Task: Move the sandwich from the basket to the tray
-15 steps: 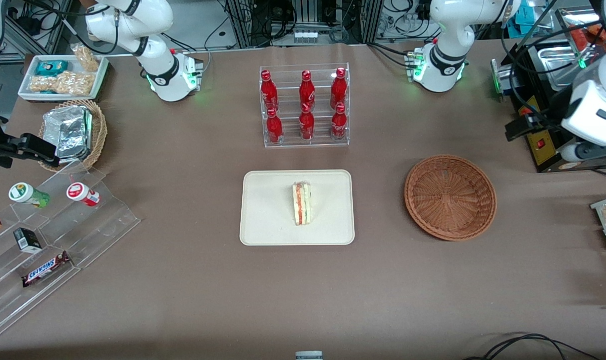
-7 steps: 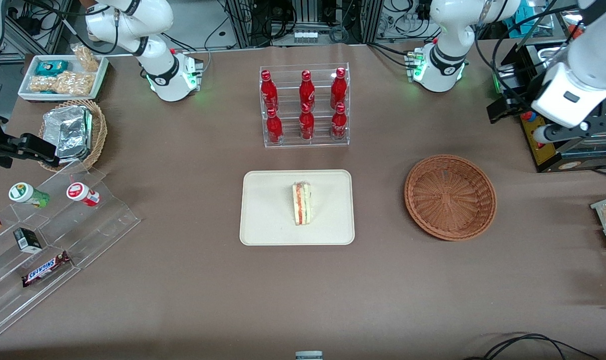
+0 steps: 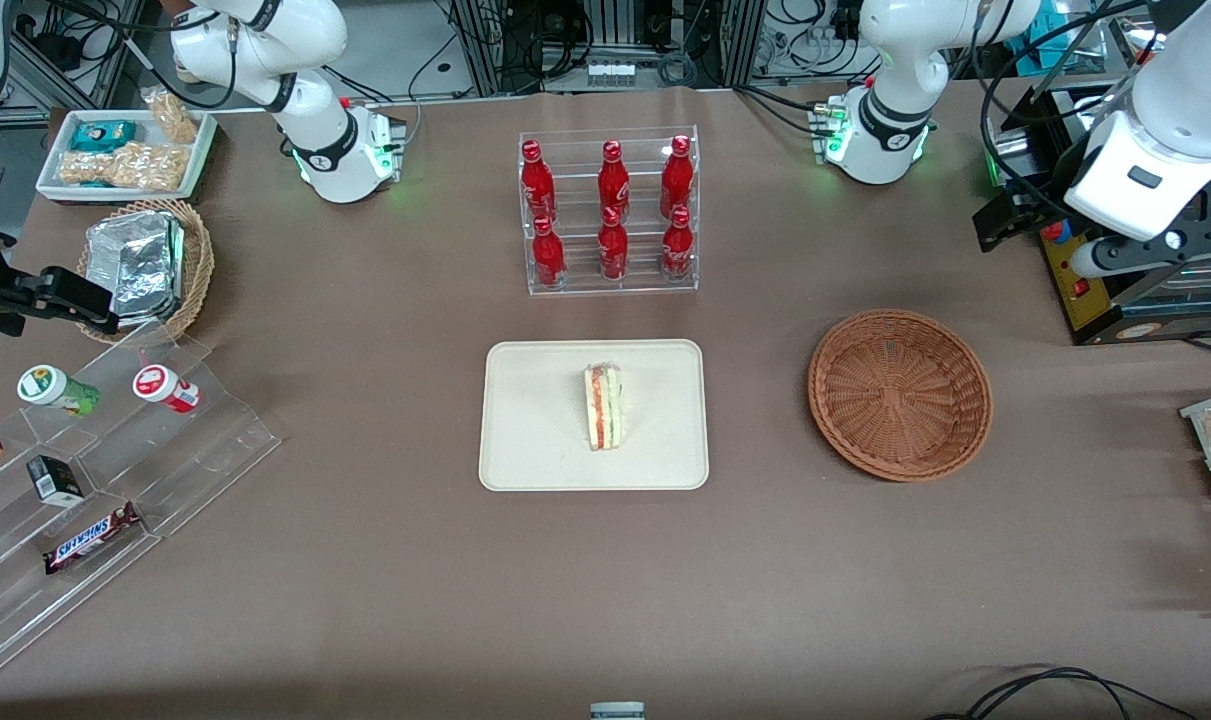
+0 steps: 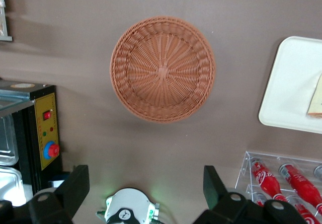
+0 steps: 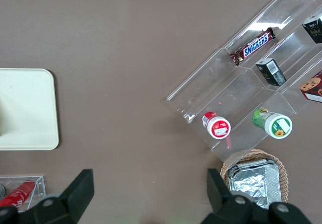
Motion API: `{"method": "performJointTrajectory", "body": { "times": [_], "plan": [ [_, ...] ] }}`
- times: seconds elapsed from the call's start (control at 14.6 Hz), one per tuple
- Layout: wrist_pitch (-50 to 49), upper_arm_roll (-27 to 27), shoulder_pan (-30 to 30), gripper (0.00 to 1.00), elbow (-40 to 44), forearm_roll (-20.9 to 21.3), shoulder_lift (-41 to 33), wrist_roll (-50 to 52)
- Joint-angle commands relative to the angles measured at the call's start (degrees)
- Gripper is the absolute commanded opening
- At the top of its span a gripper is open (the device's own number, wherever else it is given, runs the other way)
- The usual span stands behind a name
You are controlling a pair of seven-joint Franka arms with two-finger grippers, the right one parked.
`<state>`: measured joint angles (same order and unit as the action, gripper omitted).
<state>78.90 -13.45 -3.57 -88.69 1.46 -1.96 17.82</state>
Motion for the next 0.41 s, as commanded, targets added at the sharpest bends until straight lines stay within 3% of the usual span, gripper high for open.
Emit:
{"method": "performJointTrajectory", "body": {
  "times": [0.0,0.34],
  "plan": [
    [-0.1,0.4,0.8,1.0,4.1,-0.2,2.8,0.2],
    [-0.1,0.7,0.8,1.0,4.0,-2.2,2.8,0.3]
  ]
}}
